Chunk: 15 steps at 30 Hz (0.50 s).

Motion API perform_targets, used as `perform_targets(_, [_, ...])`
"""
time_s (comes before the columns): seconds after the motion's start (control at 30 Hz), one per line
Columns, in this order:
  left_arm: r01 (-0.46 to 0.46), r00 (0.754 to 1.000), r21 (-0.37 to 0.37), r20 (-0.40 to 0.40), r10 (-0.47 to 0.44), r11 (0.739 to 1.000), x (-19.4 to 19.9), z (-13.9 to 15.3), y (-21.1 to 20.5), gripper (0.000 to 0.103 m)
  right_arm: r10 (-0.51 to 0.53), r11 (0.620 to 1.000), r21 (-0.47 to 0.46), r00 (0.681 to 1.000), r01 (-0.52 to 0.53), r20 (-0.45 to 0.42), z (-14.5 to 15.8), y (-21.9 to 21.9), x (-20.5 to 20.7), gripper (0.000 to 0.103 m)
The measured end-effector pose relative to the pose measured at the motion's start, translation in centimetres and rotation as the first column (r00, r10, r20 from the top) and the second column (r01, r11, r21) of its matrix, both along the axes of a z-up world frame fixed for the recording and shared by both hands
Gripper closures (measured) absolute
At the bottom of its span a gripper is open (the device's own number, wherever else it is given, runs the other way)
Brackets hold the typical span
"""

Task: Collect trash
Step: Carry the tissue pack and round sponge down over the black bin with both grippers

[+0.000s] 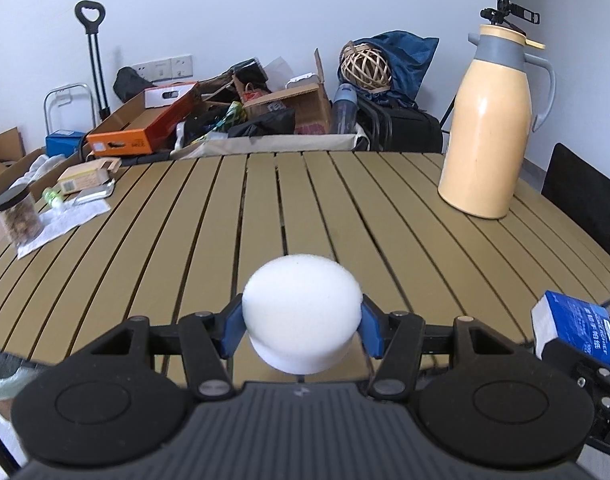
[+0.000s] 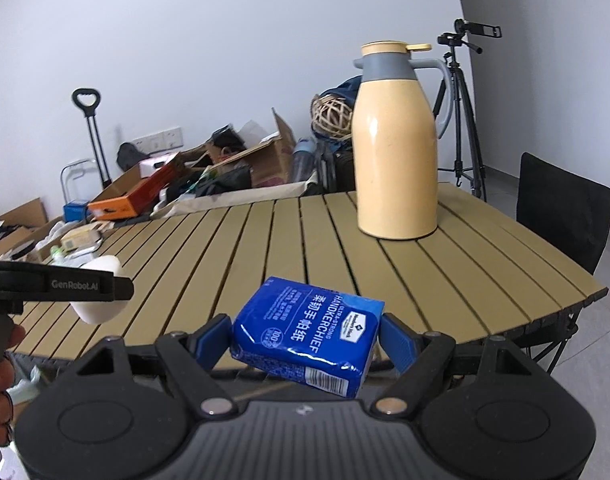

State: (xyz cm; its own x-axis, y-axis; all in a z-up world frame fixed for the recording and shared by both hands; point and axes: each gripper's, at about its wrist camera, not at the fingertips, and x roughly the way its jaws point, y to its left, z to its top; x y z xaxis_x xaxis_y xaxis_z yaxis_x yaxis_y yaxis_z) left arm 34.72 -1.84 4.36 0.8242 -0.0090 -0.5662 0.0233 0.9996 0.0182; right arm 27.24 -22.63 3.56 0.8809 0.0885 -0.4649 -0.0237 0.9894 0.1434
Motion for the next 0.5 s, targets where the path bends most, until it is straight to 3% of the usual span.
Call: perform_targets(0.5, [-0.033, 0.998, -0.001, -0.045, 0.033, 0.999, -8.2, -3.5, 2.5, 0.045, 0.092, 0.995, -0.032, 0.993, -0.094, -0.069, -2.4, 3.2, -5.3, 0.023])
